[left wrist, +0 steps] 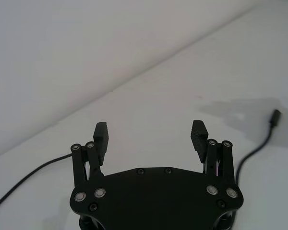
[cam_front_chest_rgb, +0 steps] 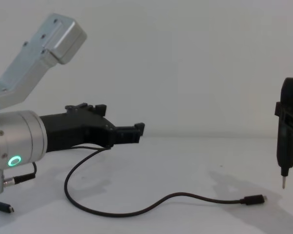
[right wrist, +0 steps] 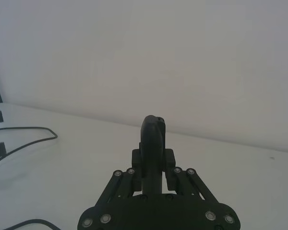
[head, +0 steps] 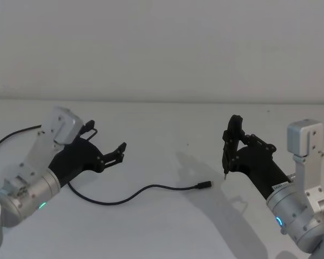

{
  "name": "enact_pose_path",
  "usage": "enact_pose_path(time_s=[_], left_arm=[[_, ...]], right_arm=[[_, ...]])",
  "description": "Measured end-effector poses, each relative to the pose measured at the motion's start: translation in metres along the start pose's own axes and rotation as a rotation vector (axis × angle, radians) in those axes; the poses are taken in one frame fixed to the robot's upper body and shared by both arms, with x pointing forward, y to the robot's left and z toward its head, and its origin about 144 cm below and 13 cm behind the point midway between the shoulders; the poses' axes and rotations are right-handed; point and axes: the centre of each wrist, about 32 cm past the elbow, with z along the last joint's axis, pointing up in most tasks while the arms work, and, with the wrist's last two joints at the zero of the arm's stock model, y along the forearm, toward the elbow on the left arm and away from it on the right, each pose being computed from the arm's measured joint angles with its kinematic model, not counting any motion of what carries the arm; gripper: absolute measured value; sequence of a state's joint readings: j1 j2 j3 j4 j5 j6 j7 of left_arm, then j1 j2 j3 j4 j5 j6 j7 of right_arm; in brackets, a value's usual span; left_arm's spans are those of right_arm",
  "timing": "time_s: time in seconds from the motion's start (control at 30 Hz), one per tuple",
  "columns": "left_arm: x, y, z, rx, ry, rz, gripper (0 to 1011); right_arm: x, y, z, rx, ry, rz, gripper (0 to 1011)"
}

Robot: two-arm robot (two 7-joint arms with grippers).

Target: Pick up the data cable with the one hand.

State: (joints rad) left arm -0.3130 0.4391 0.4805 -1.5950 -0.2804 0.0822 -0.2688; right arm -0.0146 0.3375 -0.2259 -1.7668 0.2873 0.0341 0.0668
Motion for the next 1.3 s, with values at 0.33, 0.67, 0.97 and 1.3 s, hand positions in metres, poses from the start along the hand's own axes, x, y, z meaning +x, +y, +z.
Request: enact_pose_path(time_s=[0.33, 0.67, 0.97, 1.3], left_arm=[[0.020, -0.006, 0.008, 0.065, -0.005, -0.171, 1004], [0.038, -0.020, 0.017, 0.138, -0.025, -0.348, 1004], [0.051, -0.042, 0.024, 0.212, -0.053, -0.512, 1004], [0.055, -0.066, 0.024, 0.279, -0.073, -0.593, 1004]], right_arm=[[0.000, 0.000, 0.000, 0.000, 0.000, 0.000, 274], [0.000, 0.000, 0.000, 0.000, 0.000, 0.000, 275], [0.000, 0.000, 0.000, 0.000, 0.000, 0.000, 275], [0.000, 0.000, 0.000, 0.000, 0.000, 0.000, 274]])
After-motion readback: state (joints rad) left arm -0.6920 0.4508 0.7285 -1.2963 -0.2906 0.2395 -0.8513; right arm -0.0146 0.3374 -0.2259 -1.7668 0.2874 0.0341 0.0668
